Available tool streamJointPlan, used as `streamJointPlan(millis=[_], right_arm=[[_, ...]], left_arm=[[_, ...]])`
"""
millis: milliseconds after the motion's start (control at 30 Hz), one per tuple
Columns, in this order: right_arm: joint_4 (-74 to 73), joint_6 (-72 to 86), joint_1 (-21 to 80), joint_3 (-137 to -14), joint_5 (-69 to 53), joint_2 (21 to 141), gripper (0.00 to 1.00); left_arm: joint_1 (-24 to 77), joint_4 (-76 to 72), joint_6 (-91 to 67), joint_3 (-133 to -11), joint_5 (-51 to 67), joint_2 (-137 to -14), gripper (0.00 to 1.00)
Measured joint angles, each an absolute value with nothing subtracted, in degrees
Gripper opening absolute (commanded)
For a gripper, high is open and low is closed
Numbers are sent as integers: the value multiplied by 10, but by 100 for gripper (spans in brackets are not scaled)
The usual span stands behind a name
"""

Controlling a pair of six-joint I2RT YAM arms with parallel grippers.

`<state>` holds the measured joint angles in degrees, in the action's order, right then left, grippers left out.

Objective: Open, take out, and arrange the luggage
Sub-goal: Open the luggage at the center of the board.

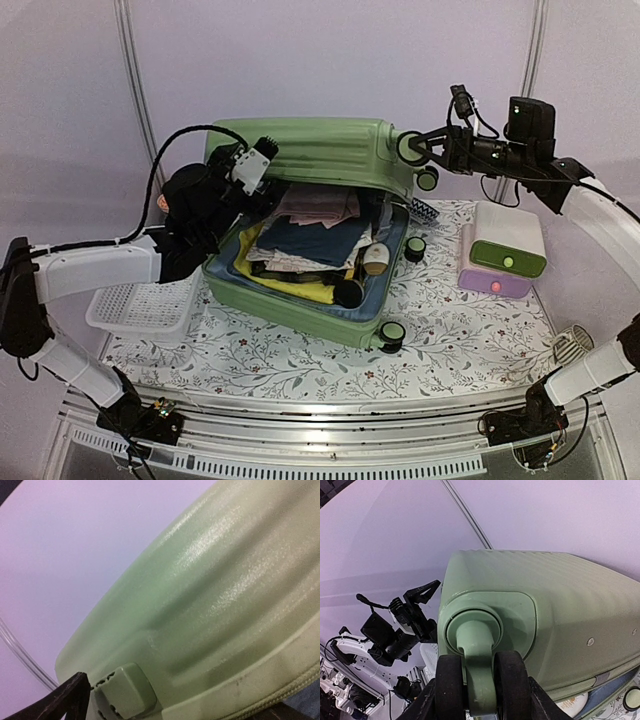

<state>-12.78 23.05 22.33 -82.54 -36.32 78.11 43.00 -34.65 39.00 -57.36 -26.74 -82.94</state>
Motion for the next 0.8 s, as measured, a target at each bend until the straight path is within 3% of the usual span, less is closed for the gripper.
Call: streamJointPlan(millis=[367,633,800], right_arm=[[-112,192,220,-801,-333,767,65],[-90,149,204,-739,-269,705,99],[-84,121,202,-707,-249,660,99]], left_arm=[[430,-346,400,-591,-260,-845,98],[431,-336,412,-591,-256,-845,98],[431,-333,412,-591,-256,-844,98]])
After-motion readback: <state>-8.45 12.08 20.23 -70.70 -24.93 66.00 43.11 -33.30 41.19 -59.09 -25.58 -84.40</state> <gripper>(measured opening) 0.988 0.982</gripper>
